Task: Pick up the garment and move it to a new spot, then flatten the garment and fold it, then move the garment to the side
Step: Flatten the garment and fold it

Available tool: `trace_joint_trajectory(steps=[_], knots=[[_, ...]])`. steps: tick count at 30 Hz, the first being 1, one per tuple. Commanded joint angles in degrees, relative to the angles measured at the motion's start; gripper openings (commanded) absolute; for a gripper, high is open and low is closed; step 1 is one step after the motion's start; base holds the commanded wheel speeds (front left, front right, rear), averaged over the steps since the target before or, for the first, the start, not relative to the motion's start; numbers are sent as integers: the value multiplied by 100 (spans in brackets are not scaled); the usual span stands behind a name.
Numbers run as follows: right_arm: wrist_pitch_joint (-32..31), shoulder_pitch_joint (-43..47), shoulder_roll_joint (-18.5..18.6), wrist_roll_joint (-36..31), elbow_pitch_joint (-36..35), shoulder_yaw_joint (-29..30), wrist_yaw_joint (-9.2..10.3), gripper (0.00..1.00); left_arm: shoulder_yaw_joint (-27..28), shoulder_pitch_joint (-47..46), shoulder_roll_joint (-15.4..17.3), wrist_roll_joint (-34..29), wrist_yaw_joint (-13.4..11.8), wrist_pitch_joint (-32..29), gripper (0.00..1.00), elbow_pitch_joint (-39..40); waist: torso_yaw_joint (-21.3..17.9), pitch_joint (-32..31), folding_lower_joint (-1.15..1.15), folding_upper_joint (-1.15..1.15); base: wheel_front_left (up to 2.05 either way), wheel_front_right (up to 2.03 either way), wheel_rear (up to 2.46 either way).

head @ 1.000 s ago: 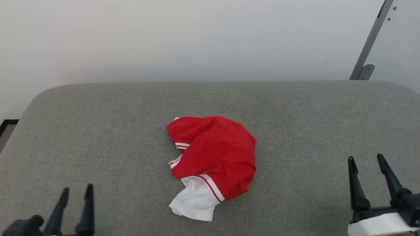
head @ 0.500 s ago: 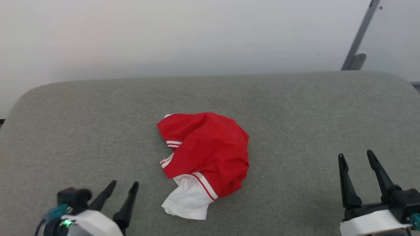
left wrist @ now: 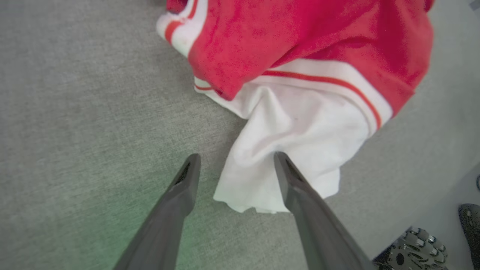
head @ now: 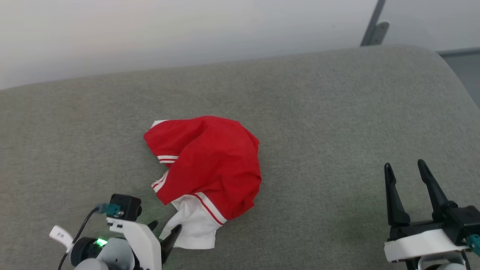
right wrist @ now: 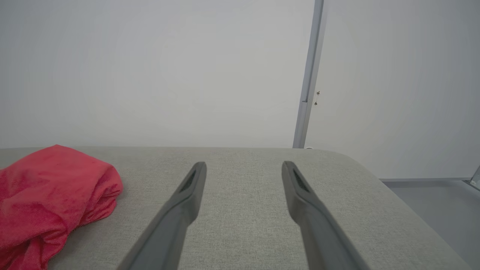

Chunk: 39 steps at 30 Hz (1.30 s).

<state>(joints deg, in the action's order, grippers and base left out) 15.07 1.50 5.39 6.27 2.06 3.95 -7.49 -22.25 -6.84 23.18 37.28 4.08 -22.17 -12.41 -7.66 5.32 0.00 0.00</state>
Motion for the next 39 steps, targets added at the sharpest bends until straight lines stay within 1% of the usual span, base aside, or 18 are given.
trace_joint_trajectory(steps=[1, 3, 7, 9, 10, 11, 13, 16, 24, 28, 31, 33, 34, 36, 38, 39], knots=[[15, -104, -45, -52, -19, 0, -1, 100, -82, -139, 42, -124, -61, -204, 100, -116, -110, 125, 0, 0, 0, 0, 0], [15, -119, -59, -52, -17, -5, -1, 100, -139, -219, 27, -145, -104, -312, 100, -206, -128, 156, 0, 0, 0, 0, 0], [15, -207, -90, -64, 7, -20, -1, 100, -419, -464, -76, -304, -197, -747, 100, -785, -172, 242, 0, 0, 0, 0, 0], [15, -226, -108, -76, 19, -28, -1, 100, -543, -582, -174, -316, -129, -864, 100, -1003, -171, 270, 0, 0, 0, 0, 0], [15, -233, -109, -86, 26, -34, -1, 100, -585, -628, -232, -286, -93, -921, 35, -1086, -167, 279, 0, 0, 0, 0, 0], [15, -242, -108, -87, 32, -25, -1, 100, -622, -667, -282, -250, -59, -958, 0, -1144, -154, 283, 0, 0, 0, 0, 0], [15, -269, -110, -96, 37, 5, -1, 100, -624, -726, -257, -252, -90, -1038, 0, -1251, -115, 287, 0, 0, 0, 0, 0], [15, -271, -106, -115, 20, 45, -1, 100, -545, -771, -46, -306, -127, -1033, 0, -1233, -30, 286, 0, 0, 0, 0, 0], [15, -206, -66, -154, 12, 93, -1, 100, 127, -660, 1021, -386, -626, -1092, 0, -766, 222, 277, 0, 0, 0, 0, 0], [15, -199, -65, -166, 44, 78, -1, 100, 420, -574, 1594, -501, -945, -1170, 0, -637, 318, 264, 0, 0, 0, 0, 0], [15, -235, -52, -172, 82, 36, -1, 100, 596, -517, 1950, -658, -1251, -1232, 0, -756, 357, 257, 0, 0, 0, 0, 0], [15, -268, -38, -174, 98, -5, -1, 100, 660, -485, 2008, -652, -1383, -1297, 0, -894, 375, 249, 0, 0, 0, 0, 0], [15, -278, -33, -172, 110, -29, -1, 100, 670, -471, 2039, -650, -1401, -1304, 0, -983, 379, 248, 0, 0, 0, 0, 0], [15, -315, -5, -145, 141, -127, -1, 100, 696, -467, 1994, -503, -1262, -1283, 0, -1245, 387, 257, 0, 0, 0, 0, 0], [15, -320, 22, -133, 167, -183, -1, 100, 755, -539, 1851, -316, -1156, -1145, 0, -1368, 396, 262, 0, 0, 0, 0, 0], [15, -324, 38, -125, 179, -204, -1, 100, 758, -550, 1814, -322, -1121, -1080, 0, -1436, 403, 266, 0, 0, 0, 0, 0]])
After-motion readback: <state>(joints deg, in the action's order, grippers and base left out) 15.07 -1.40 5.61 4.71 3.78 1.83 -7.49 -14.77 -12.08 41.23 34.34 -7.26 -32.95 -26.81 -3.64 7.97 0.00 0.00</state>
